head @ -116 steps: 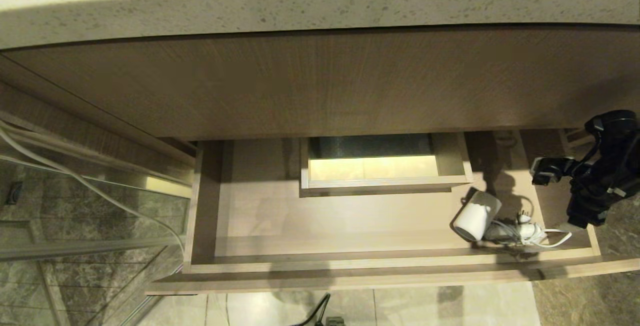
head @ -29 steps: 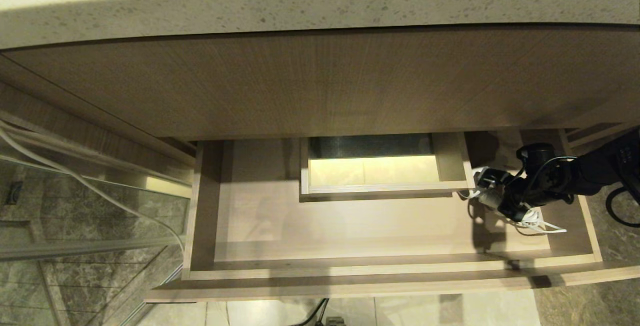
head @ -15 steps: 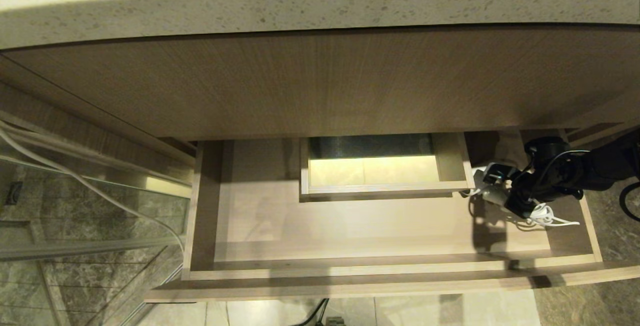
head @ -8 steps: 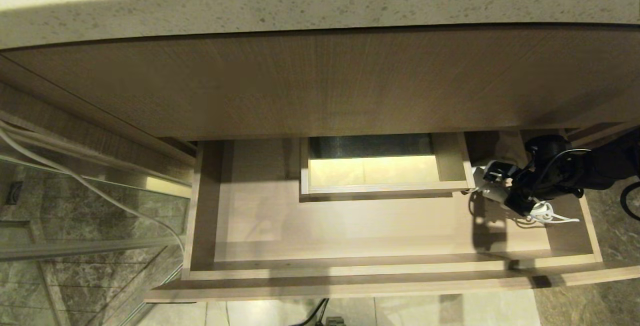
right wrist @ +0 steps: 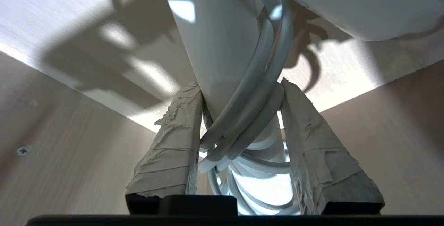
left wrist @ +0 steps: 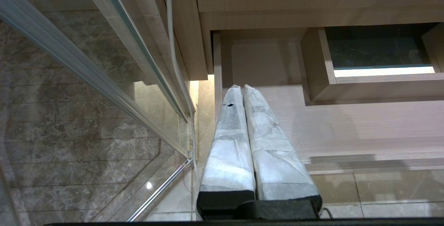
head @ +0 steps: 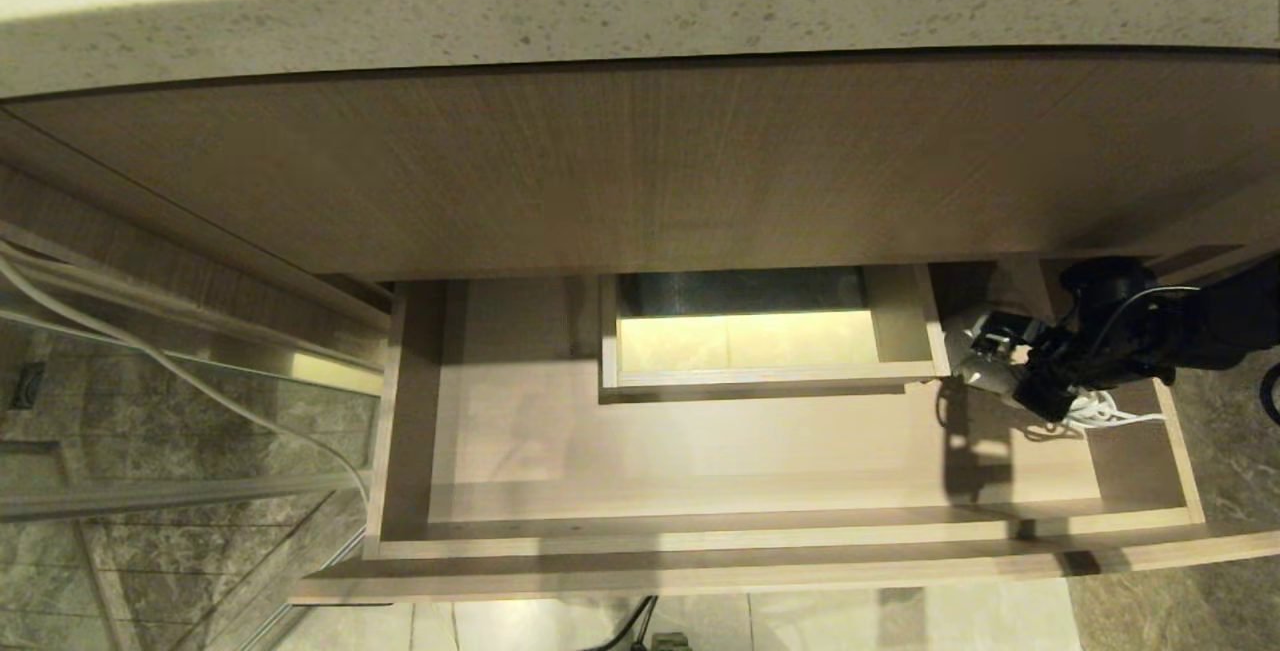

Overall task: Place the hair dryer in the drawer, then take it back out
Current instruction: Take the hairdryer out

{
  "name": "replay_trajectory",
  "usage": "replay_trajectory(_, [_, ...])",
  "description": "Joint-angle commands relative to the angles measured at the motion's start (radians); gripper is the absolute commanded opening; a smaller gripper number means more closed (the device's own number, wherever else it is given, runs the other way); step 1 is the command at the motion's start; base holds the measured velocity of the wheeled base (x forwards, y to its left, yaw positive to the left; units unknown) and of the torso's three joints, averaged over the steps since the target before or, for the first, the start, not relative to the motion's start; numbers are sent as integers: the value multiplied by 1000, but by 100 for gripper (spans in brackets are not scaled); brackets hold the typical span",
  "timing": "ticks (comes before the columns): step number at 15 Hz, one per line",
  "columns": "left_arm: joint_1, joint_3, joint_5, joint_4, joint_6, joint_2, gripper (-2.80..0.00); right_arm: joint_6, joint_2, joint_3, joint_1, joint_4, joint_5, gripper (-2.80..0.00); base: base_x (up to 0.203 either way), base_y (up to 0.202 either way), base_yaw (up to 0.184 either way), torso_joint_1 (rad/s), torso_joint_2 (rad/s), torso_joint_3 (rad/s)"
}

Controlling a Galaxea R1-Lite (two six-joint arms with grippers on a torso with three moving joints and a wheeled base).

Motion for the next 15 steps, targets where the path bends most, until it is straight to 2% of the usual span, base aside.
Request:
replay_trajectory(1, [0,40,0,-2,-1,0,-280,-10,-40,14,0,2,4,-280,0,0,0,0,0,0])
replay_trajectory(10, [0,40,0,-2,-1,0,-280,-32,-129,62,-6,5,13,-280,0,0,0,0,0,0])
replay_trajectory(15, [0,40,0,-2,-1,0,-280,-46,-209,101,-5,12,44,-280,0,0,0,0,0,0])
